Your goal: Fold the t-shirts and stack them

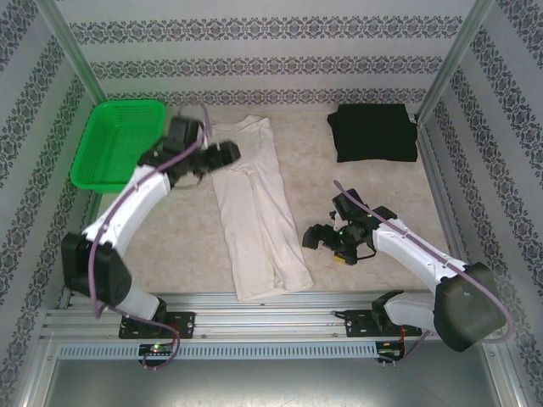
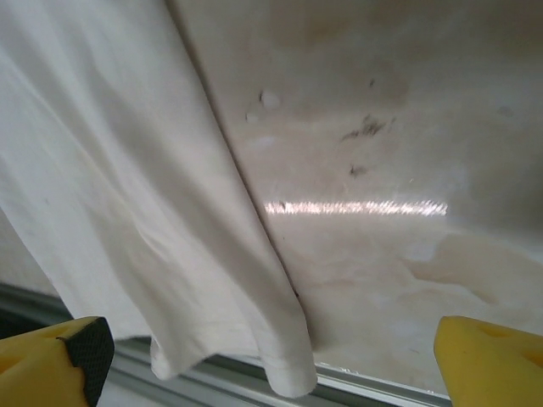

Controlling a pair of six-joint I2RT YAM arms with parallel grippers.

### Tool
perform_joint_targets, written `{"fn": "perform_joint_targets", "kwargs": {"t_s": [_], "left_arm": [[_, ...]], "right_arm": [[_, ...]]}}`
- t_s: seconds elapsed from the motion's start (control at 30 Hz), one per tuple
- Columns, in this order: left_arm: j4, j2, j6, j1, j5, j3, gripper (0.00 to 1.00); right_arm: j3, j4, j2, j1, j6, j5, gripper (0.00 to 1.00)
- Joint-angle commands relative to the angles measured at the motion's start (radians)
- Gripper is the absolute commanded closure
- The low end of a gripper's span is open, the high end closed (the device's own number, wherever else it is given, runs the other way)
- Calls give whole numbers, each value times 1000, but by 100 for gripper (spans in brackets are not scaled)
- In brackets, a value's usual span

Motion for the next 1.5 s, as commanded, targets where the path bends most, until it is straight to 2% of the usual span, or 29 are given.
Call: {"fn": "perform_joint_targets", "kwargs": {"t_s": [0.0, 0.07, 0.13, 0.47, 0.87, 1.0, 1.1, 1.2, 1.37, 1.47], "left_arm": [[-21, -89, -146, -43, -79, -271, 23], [47, -149, -191, -47, -126, -377, 23], [80, -135, -195, -45, -166, -392, 23], [206, 251, -131, -49, -197, -208, 26], [-8, 658, -8, -18, -254, 176, 29], [-51, 734, 17, -7, -249, 294, 30], [-45, 705, 15, 1, -245, 276, 30], [-17, 605, 11, 2, -241, 184, 27], [47, 275, -80, 0, -226, -99, 21], [32, 61, -146, -12, -218, -275, 20]], "right_arm": [[-18, 60, 31, -9, -96, -107, 3], [9, 79, 72, -9, -126, -118, 4], [37, 77, 113, -11, -150, -114, 4], [77, 138, 212, -15, -144, -140, 5], [75, 123, 195, -14, -124, -131, 6], [66, 128, 193, -15, -110, -130, 6], [47, 147, 191, -6, -75, -147, 6], [26, 185, 169, 30, -29, -156, 6], [20, 209, 149, 112, 38, -196, 6], [7, 188, 128, 142, 72, -201, 7]]}}
